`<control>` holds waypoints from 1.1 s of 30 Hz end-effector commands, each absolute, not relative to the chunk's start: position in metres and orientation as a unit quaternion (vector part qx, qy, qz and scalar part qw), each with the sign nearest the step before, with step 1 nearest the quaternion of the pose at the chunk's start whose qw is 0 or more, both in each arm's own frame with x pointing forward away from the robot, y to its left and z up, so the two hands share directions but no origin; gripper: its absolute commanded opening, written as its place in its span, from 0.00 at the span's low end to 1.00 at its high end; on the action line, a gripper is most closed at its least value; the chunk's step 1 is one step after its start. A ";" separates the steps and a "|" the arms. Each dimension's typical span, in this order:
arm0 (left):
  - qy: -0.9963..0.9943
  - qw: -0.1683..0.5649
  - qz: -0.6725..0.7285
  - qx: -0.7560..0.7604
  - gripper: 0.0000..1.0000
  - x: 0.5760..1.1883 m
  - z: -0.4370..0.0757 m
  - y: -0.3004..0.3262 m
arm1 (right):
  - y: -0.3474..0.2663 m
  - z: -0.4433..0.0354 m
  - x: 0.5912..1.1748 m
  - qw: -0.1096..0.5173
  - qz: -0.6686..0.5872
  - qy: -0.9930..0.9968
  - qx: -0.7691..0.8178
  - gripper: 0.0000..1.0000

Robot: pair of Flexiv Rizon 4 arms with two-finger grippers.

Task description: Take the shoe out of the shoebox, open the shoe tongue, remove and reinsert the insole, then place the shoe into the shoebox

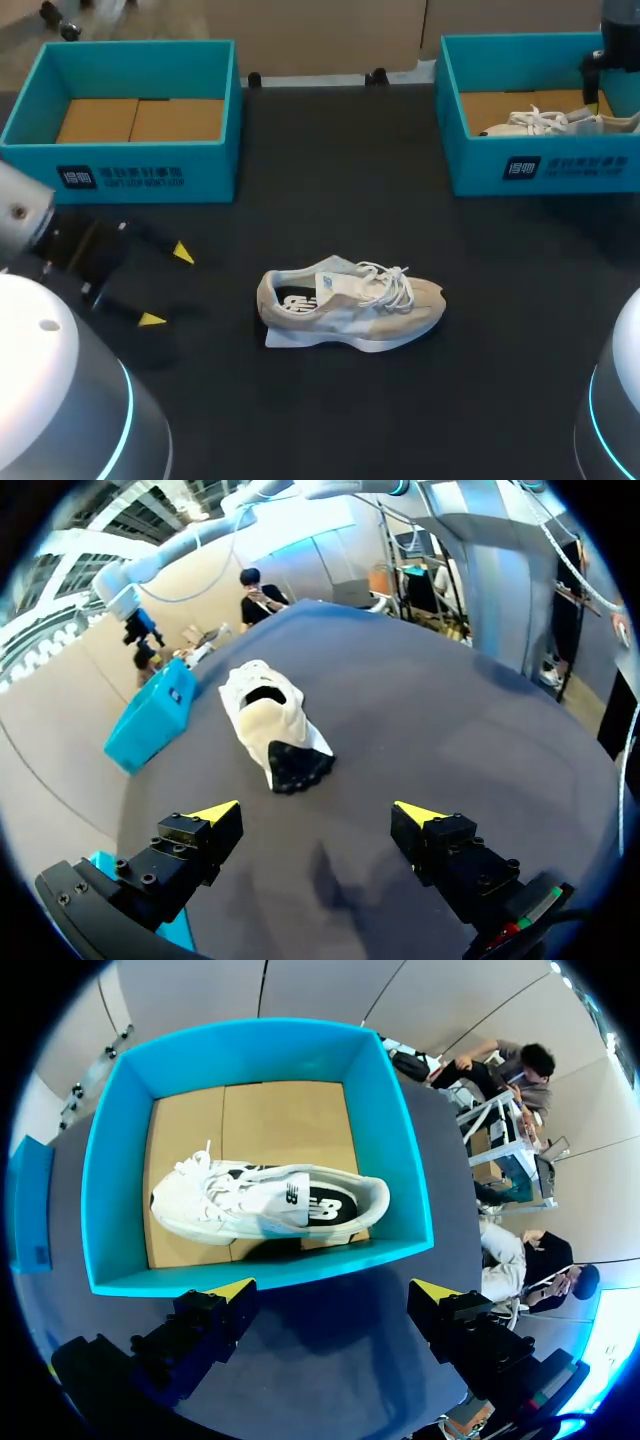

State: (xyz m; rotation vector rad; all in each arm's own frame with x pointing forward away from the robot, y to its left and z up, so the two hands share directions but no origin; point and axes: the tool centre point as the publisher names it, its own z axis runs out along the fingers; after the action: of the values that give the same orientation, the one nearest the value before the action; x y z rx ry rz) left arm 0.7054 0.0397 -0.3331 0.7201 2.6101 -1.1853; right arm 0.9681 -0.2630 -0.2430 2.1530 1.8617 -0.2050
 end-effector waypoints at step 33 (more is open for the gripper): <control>0.859 0.149 -0.461 0.166 1.00 0.703 -0.356 0.060 | -0.263 -0.243 0.967 0.144 -0.070 0.645 0.747 1.00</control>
State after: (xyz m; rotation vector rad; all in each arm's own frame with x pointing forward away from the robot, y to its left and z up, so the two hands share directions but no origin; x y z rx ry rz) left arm 0.7032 0.0606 -0.3563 0.4769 2.4685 -1.3286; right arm 0.9681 -0.2630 -0.2430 2.1529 1.8617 -0.2050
